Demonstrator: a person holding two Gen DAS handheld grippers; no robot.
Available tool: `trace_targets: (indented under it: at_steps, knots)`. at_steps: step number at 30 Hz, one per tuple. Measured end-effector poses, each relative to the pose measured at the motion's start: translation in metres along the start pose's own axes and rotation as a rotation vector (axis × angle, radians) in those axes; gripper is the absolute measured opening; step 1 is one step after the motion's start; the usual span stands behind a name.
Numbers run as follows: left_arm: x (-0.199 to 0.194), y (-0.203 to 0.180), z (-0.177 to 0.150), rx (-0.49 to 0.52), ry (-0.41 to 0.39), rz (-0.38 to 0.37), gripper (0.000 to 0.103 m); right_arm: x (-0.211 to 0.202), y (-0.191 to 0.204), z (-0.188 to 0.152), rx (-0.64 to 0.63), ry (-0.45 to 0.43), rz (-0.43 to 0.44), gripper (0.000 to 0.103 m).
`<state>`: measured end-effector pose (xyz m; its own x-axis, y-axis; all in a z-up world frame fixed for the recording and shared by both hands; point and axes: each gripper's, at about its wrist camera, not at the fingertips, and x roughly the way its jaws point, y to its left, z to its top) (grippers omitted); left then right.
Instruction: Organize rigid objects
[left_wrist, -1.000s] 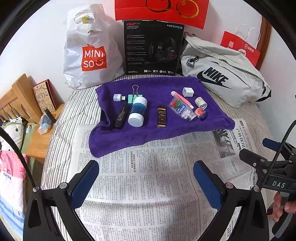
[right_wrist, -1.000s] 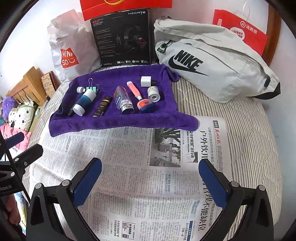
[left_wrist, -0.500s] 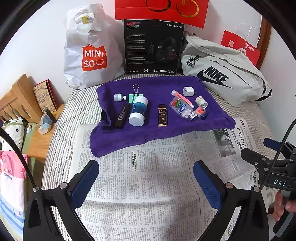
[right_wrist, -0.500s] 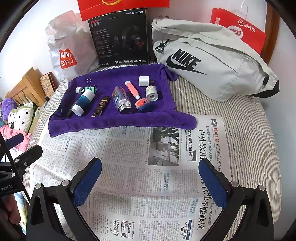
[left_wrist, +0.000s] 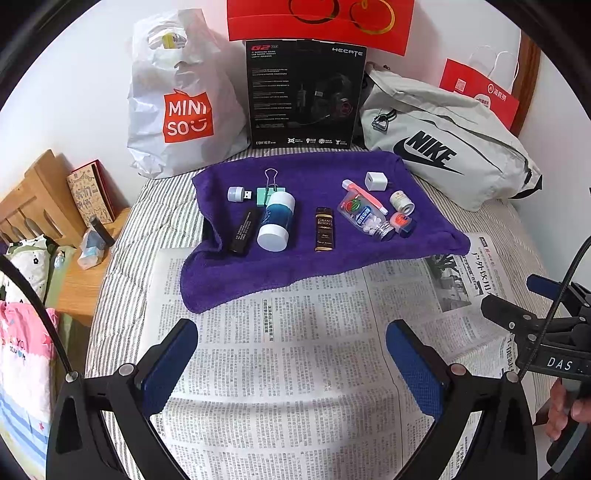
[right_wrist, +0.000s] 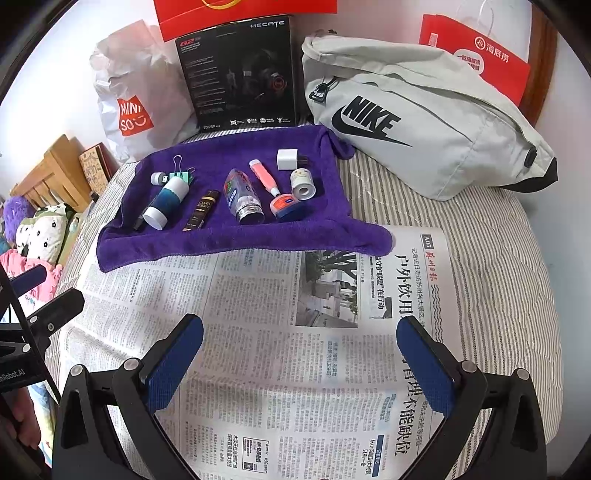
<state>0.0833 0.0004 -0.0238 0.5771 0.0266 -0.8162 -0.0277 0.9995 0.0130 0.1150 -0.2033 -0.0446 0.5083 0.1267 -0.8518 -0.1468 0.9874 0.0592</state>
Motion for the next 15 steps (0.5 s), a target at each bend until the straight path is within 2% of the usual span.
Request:
trace_targets:
  at_steps: [15]
  knots:
    - [0.0010,-0.0006,-0.0006,0.002,0.004,0.000,0.103,-0.0012,-0.0001,-0.0014,-0.004,0.003,-0.001,0.103]
